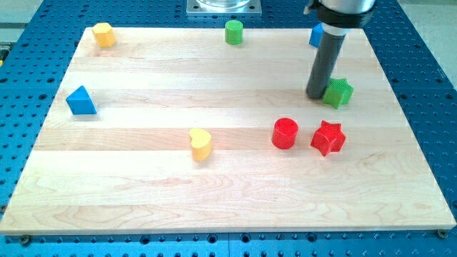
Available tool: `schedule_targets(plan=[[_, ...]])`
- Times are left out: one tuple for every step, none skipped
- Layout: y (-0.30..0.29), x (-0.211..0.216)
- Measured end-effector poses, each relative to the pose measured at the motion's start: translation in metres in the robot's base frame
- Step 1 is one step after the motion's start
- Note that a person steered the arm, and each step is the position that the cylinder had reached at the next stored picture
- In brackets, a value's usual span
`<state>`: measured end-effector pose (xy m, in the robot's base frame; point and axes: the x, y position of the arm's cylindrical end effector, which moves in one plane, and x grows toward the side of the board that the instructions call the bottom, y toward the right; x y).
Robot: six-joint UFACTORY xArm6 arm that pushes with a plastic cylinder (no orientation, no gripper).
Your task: Move the green star towards the center right of the board
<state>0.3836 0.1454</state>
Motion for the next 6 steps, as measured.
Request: schedule_targets(plan=[[0.022,0.015],[0.044,0.015],[0.044,0.015],[0.044,0.015],[0.041,0.018],[0.032,0.019]])
